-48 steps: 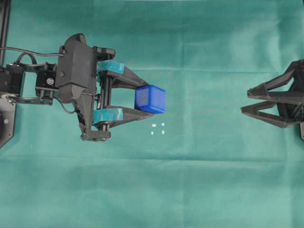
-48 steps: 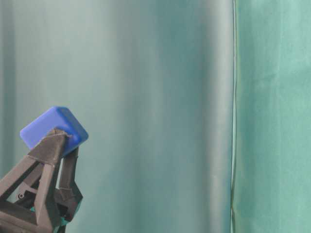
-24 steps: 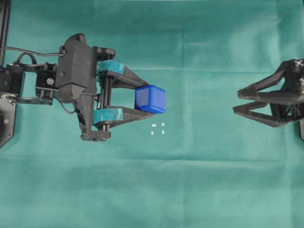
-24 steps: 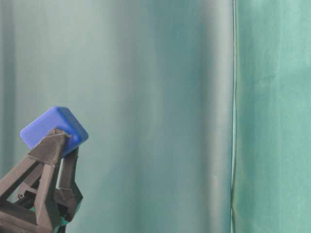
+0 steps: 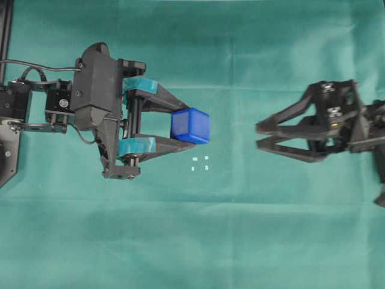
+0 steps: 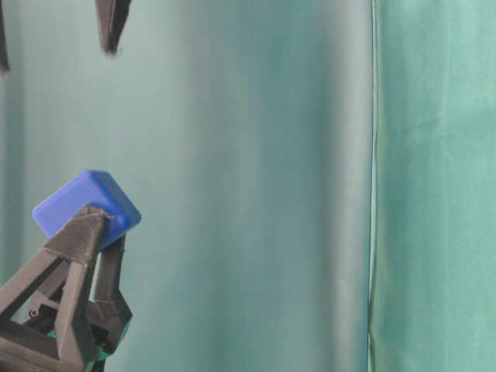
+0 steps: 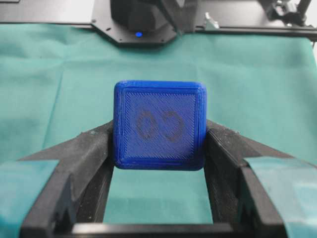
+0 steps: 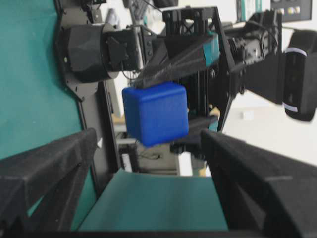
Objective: Handover the blue block to the right arm after grasping it with the left arm, then place it in the designated position.
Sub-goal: 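Move the right gripper onto the cube held by the left gripper, then close the right gripper on the blue cube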
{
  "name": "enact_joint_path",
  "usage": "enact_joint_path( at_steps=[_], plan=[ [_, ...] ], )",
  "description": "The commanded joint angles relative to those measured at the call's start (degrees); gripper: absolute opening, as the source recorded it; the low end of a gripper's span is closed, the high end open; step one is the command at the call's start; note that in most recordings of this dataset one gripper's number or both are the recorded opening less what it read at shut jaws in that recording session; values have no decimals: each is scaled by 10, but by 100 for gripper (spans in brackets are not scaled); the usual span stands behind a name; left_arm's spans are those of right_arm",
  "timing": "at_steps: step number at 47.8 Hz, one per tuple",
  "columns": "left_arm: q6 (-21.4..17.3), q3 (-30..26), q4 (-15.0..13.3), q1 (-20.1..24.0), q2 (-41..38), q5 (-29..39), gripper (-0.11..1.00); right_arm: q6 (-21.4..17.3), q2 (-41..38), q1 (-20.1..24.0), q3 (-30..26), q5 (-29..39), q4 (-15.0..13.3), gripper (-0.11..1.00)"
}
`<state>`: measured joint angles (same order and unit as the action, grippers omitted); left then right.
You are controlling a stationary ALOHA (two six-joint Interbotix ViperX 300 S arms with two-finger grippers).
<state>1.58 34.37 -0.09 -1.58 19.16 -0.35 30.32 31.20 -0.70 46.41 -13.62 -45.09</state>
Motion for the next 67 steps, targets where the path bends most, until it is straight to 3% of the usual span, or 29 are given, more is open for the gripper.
enact_joint_path(
  at_steps=[1,37,67],
  plan=[
    [1,-6,0,1,11,-3,47,6,-19,-1,-33,-4,0,92],
    [1,-5,-1,1,11,-1,47,30,-182,-10,-172,-4,-8,92],
    [1,-5,-1,1,11,1,47,28,-198,-11,-188,2,-4,92]
  ],
)
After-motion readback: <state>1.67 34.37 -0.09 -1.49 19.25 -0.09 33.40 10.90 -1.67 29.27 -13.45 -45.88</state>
